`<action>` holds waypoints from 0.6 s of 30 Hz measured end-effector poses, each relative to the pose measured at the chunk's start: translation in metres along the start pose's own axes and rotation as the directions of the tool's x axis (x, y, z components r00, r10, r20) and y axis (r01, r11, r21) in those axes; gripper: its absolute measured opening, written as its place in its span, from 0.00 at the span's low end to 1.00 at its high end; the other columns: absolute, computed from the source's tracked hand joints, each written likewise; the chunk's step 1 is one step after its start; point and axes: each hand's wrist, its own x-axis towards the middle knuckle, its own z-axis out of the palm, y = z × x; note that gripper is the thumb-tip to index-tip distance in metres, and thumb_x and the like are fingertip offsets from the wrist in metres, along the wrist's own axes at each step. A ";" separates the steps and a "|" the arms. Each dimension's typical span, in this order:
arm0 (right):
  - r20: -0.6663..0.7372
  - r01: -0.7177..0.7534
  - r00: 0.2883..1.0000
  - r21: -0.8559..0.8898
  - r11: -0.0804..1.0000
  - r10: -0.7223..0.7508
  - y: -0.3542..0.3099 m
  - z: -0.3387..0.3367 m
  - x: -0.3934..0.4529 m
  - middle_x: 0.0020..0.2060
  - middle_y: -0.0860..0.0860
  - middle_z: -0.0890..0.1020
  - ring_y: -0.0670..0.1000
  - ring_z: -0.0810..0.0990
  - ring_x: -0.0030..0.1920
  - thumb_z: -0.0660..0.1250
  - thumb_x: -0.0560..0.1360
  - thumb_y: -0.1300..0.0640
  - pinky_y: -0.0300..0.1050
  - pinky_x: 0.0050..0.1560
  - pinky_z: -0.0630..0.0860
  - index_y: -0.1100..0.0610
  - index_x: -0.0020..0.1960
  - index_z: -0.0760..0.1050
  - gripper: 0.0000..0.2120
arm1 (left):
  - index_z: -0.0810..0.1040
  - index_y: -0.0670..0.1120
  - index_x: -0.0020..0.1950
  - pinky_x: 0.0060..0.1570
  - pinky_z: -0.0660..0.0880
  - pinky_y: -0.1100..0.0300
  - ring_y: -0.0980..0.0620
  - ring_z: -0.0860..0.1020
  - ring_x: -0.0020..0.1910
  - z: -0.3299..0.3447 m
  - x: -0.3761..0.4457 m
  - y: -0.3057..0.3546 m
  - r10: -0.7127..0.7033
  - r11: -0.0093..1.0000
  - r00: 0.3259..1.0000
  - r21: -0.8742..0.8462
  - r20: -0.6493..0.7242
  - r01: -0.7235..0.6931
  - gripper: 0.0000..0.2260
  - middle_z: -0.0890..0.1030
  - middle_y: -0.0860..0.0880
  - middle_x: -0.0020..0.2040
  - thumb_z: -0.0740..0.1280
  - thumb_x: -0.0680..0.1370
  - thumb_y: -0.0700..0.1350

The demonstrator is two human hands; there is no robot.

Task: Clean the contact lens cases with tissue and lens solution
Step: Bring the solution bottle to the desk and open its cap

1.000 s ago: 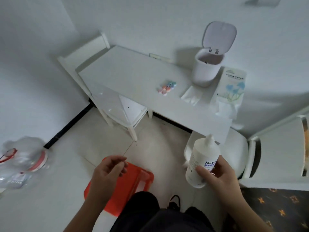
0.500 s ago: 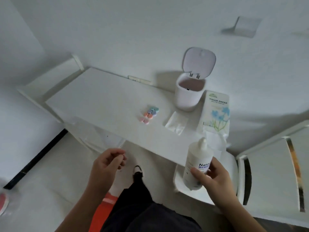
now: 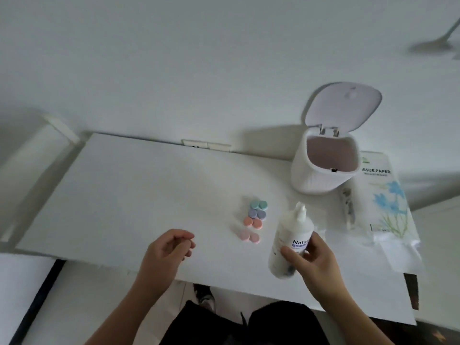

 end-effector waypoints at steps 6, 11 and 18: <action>-0.037 -0.010 0.999 0.005 1.000 0.010 -0.027 0.043 0.028 0.52 0.47 0.86 0.49 0.84 0.54 0.78 0.61 0.43 0.60 0.59 0.79 0.43 0.57 0.78 0.25 | 0.83 0.58 0.47 0.45 0.79 0.61 0.50 0.82 0.42 -0.016 0.068 0.025 0.028 0.989 0.972 0.135 0.235 -0.061 0.09 0.85 0.49 0.45 0.69 0.77 0.44; 0.124 0.012 0.992 0.011 1.000 -0.013 -0.052 0.063 0.058 0.54 0.52 0.84 0.55 0.84 0.54 0.78 0.65 0.47 0.55 0.55 0.81 0.52 0.63 0.74 0.29 | 0.76 0.65 0.62 0.54 0.76 0.66 0.60 0.79 0.59 0.001 0.092 0.037 0.143 0.919 0.874 0.266 0.464 -0.292 0.17 0.81 0.64 0.58 0.70 0.74 0.58; 0.255 0.072 0.960 0.170 0.983 -0.115 -0.065 0.083 0.099 0.47 0.57 0.84 0.56 0.85 0.48 0.73 0.69 0.55 0.46 0.43 0.81 0.65 0.62 0.73 0.26 | 0.66 0.66 0.72 0.56 0.79 0.62 0.59 0.77 0.64 0.050 0.115 0.042 0.265 0.904 0.827 0.171 0.496 -0.392 0.35 0.76 0.64 0.66 0.75 0.68 0.67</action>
